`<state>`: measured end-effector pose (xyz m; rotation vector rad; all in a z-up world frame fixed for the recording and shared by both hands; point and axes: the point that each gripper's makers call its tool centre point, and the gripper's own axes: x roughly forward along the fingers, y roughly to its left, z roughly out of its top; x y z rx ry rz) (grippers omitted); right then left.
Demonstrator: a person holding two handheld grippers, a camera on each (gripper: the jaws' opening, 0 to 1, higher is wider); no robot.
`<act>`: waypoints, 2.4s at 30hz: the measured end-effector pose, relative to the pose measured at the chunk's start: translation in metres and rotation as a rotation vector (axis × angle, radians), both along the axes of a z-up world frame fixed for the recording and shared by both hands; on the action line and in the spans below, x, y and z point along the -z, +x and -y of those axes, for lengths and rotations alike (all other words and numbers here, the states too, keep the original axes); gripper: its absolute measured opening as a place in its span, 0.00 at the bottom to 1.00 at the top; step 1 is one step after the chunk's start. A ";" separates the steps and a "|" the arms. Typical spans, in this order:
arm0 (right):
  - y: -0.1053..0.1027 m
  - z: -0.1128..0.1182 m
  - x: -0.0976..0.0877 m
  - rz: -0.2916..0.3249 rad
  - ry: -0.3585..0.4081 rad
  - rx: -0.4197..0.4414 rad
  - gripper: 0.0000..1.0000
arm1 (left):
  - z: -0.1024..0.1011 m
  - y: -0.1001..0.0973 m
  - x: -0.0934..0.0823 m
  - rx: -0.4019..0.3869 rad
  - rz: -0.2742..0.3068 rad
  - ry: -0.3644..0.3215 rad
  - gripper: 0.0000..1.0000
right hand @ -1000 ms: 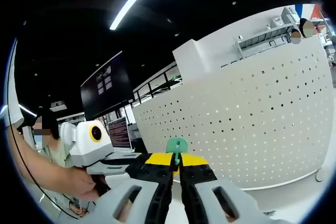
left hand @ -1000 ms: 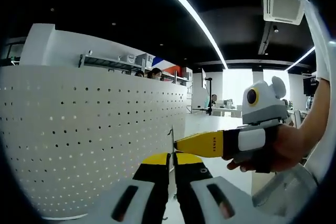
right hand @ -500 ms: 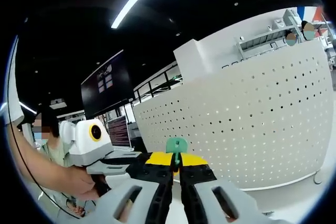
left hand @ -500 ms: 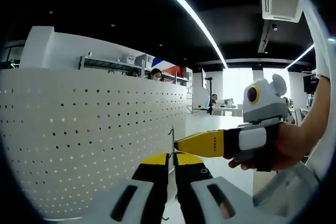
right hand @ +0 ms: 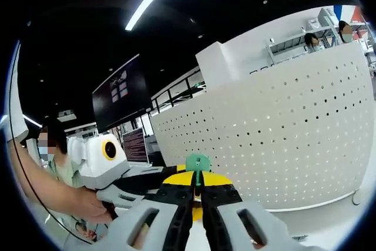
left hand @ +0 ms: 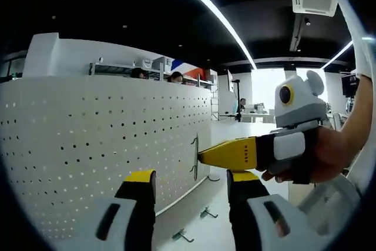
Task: Insert the hook assembly into the mounting plate slot until the hook locks in place.
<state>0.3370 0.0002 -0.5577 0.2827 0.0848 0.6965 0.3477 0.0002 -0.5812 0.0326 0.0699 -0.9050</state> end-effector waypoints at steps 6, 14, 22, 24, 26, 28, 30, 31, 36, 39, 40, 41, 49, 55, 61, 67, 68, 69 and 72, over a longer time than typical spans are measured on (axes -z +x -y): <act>0.000 0.001 0.001 -0.003 0.001 -0.001 0.01 | -0.003 0.003 0.001 -0.027 0.011 0.006 0.76; 0.000 0.001 0.001 -0.002 -0.005 0.001 0.01 | -0.005 0.005 0.001 -0.041 0.014 0.003 0.82; 0.001 0.006 -0.001 0.011 -0.029 0.018 0.01 | -0.017 0.005 0.002 -0.068 0.006 -0.017 0.81; 0.002 0.007 -0.002 0.015 -0.041 0.024 0.01 | -0.020 0.005 0.003 -0.076 0.005 -0.023 0.81; 0.004 0.008 -0.003 0.025 -0.060 0.032 0.01 | -0.023 0.004 0.004 -0.082 0.004 -0.021 0.81; 0.006 0.009 -0.005 0.028 -0.061 0.039 0.01 | -0.027 0.002 0.005 -0.085 0.002 -0.020 0.81; 0.008 0.010 -0.006 0.036 -0.074 0.045 0.01 | -0.031 0.001 0.006 -0.093 0.006 -0.014 0.81; 0.008 0.011 -0.007 0.038 -0.080 0.047 0.01 | -0.033 0.000 0.007 -0.097 0.005 -0.015 0.82; 0.011 0.013 -0.009 0.044 -0.099 0.061 0.01 | -0.043 -0.002 0.008 -0.115 0.001 -0.022 0.82; 0.015 0.014 -0.011 0.048 -0.111 0.067 0.01 | -0.050 -0.004 0.009 -0.129 -0.019 -0.058 0.82; 0.016 0.015 -0.011 0.050 -0.116 0.068 0.01 | -0.051 -0.004 0.009 -0.130 -0.019 -0.058 0.83; 0.017 0.015 -0.012 0.053 -0.121 0.071 0.01 | -0.053 -0.005 0.010 -0.135 -0.021 -0.058 0.83; 0.025 0.018 -0.019 0.069 -0.146 0.092 0.01 | -0.063 -0.008 0.010 -0.158 -0.020 -0.068 0.84; 0.032 0.020 -0.025 0.082 -0.174 0.111 0.01 | -0.073 -0.011 0.013 -0.176 -0.016 -0.074 0.84; 0.040 0.022 -0.029 0.084 -0.207 0.137 0.01 | -0.079 -0.014 0.017 -0.191 -0.017 -0.072 0.83; 0.046 0.023 -0.029 0.080 -0.261 0.162 0.01 | -0.085 -0.017 0.027 -0.207 -0.034 -0.072 0.83; 0.047 0.024 -0.028 0.075 -0.272 0.167 0.01 | -0.086 -0.018 0.028 -0.209 -0.034 -0.071 0.83; 0.048 0.024 -0.028 0.071 -0.285 0.171 0.01 | -0.086 -0.018 0.029 -0.208 -0.034 -0.071 0.83; 0.052 0.024 -0.029 0.070 -0.310 0.179 0.01 | -0.087 -0.021 0.031 -0.210 -0.033 -0.069 0.83</act>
